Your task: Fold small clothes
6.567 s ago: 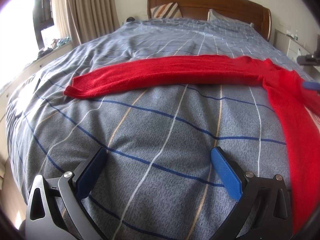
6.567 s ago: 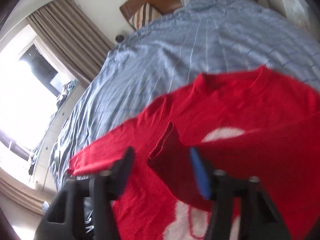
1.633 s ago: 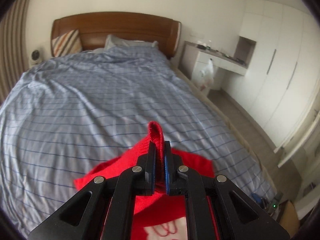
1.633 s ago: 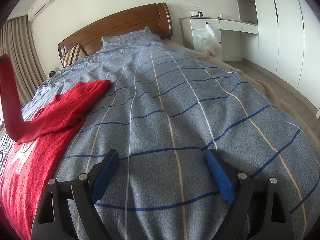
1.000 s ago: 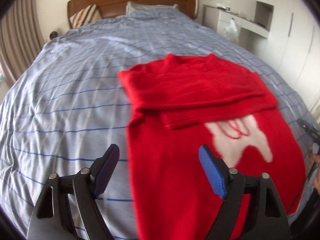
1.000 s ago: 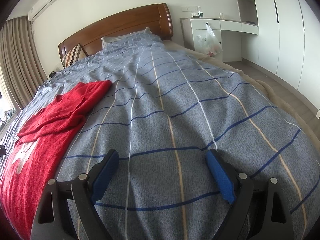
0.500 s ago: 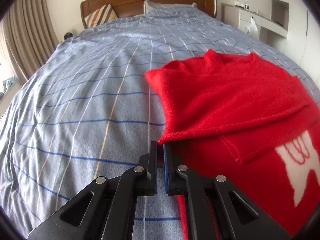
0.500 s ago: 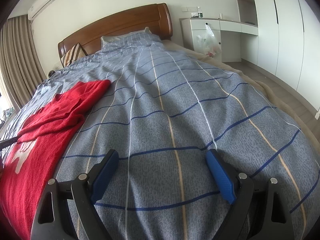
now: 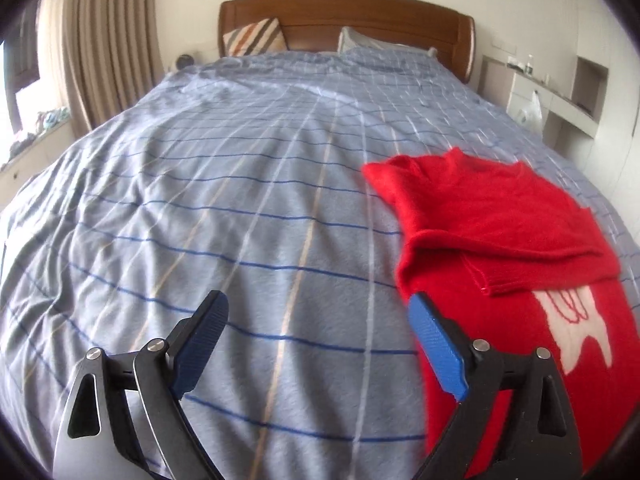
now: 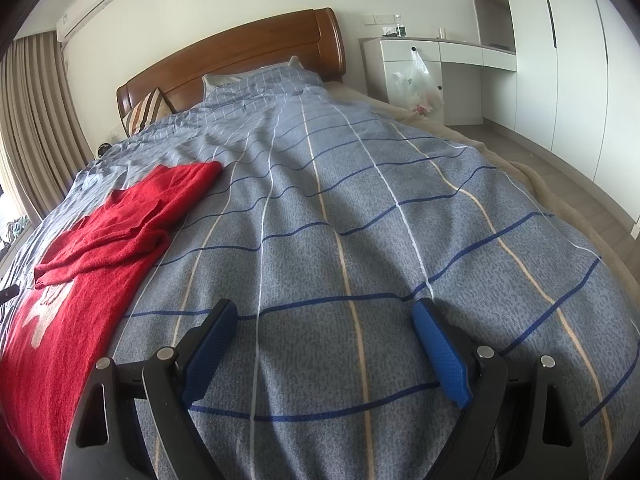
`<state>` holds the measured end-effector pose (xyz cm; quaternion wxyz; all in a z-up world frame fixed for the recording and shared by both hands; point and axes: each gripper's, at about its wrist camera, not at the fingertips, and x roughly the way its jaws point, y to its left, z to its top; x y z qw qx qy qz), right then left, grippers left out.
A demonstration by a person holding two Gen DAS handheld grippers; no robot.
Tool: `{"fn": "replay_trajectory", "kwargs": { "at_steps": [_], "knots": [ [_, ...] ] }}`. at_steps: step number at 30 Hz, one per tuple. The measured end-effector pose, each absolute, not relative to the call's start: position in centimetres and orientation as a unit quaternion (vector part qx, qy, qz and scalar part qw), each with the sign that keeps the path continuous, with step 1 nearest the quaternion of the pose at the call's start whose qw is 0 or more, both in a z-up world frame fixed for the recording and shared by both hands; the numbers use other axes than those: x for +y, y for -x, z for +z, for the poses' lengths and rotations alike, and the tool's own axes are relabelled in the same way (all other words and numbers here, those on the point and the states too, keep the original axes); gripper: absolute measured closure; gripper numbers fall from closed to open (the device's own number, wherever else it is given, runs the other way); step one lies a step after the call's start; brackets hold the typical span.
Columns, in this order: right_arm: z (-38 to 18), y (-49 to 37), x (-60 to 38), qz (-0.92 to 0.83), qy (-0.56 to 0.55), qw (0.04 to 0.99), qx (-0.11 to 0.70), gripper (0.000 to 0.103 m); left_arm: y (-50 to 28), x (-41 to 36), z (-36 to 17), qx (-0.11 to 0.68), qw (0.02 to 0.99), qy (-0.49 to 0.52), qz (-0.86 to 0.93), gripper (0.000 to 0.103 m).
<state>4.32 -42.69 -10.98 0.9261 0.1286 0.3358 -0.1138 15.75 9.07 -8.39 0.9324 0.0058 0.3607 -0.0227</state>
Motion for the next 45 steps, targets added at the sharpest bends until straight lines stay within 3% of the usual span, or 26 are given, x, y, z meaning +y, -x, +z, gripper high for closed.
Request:
{"fn": "replay_trajectory", "kwargs": {
  "at_steps": [5,9,19,24,31,45],
  "knots": [
    [-10.9,-4.3,-42.7,-0.114,-0.128,0.926,0.336,0.014,-17.3,13.1,-9.0,0.362,0.932,0.014,0.022,0.008],
    [-11.0,-4.3,-42.7,-0.115,-0.127,0.926,0.336,0.014,-19.0,14.5,-13.4,0.419,0.907,0.036,0.011,0.002],
    [-11.0,-4.3,-42.7,-0.115,-0.127,0.927,0.335,0.014,-19.4,14.6,-13.4,0.419,0.907,0.041,0.013,0.0],
    [-11.1,-4.3,-42.7,-0.114,-0.127,0.927,0.334,0.014,-21.9,14.0,-10.8,0.428,0.902,0.056,-0.019,0.001],
    [-11.2,-4.3,-42.7,-0.113,-0.127,0.927,0.334,0.014,-22.8,12.1,-13.4,0.43,0.903,-0.009,-0.006,0.0],
    [-11.1,-4.3,-42.6,-0.115,-0.124,0.927,0.336,0.014,-22.8,12.4,-13.4,0.436,0.9,0.002,-0.011,0.0]
  ]
}}
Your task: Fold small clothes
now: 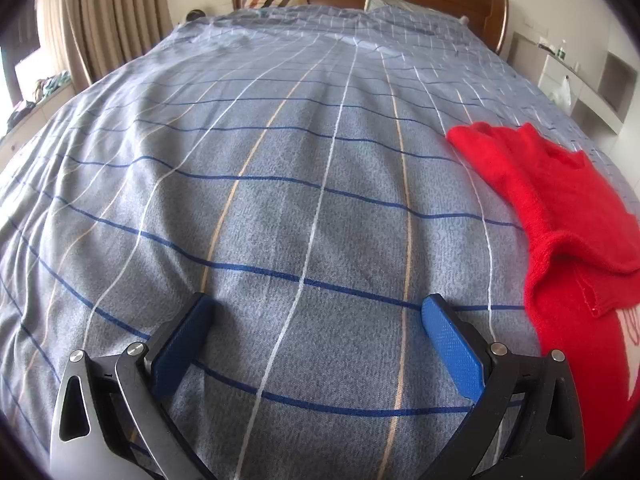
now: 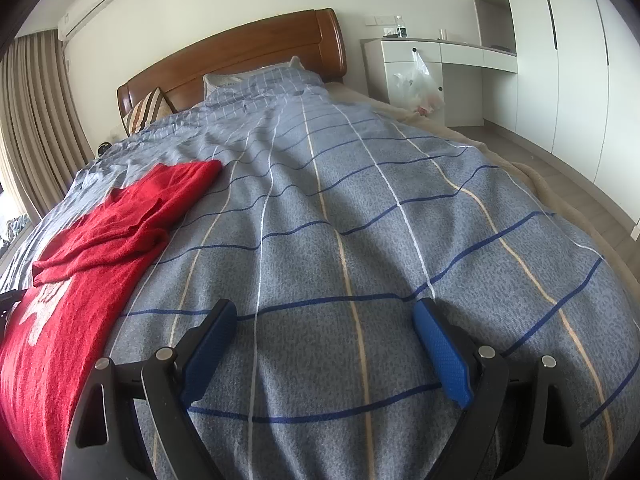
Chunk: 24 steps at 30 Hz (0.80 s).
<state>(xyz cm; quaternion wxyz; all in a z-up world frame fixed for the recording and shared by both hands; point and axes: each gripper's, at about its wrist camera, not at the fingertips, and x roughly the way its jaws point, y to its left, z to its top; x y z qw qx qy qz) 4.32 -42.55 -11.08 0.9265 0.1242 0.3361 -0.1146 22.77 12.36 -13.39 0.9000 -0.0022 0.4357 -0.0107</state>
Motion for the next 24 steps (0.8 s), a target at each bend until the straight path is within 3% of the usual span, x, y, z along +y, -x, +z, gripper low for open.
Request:
{"fn": "replay_trajectory", "kwargs": {
  "at_steps": [24],
  "knots": [
    [-11.22,-4.77,-42.2,-0.119,-0.119,0.925,0.341,0.013,-22.76,12.37,-13.38,0.436,0.9,0.002,-0.01,0.0]
  ]
}}
